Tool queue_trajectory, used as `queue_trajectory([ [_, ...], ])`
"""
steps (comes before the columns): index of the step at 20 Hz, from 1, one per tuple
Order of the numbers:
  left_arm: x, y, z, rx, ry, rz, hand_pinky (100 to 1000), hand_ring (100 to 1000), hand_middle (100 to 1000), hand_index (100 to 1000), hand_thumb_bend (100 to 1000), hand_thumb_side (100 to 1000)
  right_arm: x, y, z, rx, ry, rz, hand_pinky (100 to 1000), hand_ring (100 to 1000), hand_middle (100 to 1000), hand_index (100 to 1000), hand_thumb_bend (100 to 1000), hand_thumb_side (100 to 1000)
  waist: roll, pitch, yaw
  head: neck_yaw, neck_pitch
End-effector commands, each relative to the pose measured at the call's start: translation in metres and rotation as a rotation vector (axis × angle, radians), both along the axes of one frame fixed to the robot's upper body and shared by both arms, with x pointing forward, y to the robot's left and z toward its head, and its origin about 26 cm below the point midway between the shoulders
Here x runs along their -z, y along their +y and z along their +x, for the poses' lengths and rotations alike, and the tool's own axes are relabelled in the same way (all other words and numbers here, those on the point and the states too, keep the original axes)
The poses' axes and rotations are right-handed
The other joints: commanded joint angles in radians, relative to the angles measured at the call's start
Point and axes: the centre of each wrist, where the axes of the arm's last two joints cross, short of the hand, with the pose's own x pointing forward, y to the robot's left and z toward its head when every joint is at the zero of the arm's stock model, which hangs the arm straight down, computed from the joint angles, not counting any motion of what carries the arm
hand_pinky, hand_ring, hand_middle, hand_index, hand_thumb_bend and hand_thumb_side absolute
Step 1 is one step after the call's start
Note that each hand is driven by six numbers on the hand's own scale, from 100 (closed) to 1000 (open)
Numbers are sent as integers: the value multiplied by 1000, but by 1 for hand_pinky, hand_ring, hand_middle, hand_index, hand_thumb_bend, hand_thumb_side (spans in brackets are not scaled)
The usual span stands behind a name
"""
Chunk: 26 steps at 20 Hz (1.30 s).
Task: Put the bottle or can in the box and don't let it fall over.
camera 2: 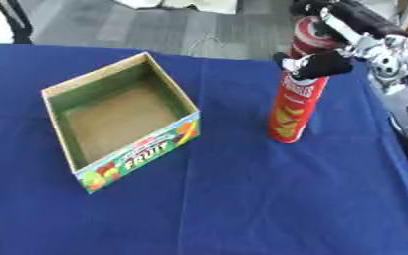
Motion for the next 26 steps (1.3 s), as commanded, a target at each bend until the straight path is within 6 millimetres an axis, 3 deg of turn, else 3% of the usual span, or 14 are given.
queue_trajectory([
  [1,-8,2,-2,0,-25,12,472,584,641,739,196,866,3,1,0,-10,29,-32,485,686,840,879,307,265,2,-12,2,-1,-7],
  [6,-8,2,-2,-1,-25,9,474,584,640,738,197,866,5,2,0,-31,40,-30,411,624,777,834,185,100,2,-12,3,0,-7],
  [7,-8,2,-2,-2,-25,9,474,584,640,738,197,866,5,2,0,-37,42,-27,405,619,770,831,170,100,2,-11,3,0,-7],
  [8,-8,2,-2,-2,-24,8,474,584,639,738,197,866,6,2,0,-43,45,-23,384,600,731,811,100,100,2,-11,3,0,-7],
  [13,-8,2,-2,-2,-23,4,477,584,638,738,198,866,8,3,1,-81,50,17,324,548,620,750,100,100,2,-9,3,0,-7],
  [17,-8,2,-2,-2,-23,3,477,584,636,737,196,866,7,2,0,-97,9,36,237,463,467,599,100,100,2,-8,3,0,-7],
  [21,-9,3,-2,-2,-23,1,479,583,635,737,196,865,1,2,-4,-93,-79,38,100,269,306,387,100,100,2,-8,3,0,-6],
  [26,-9,2,-2,2,-25,2,481,583,634,737,196,862,5,2,-1,-82,-146,42,100,100,152,197,100,100,0,-9,5,-1,-6],
])
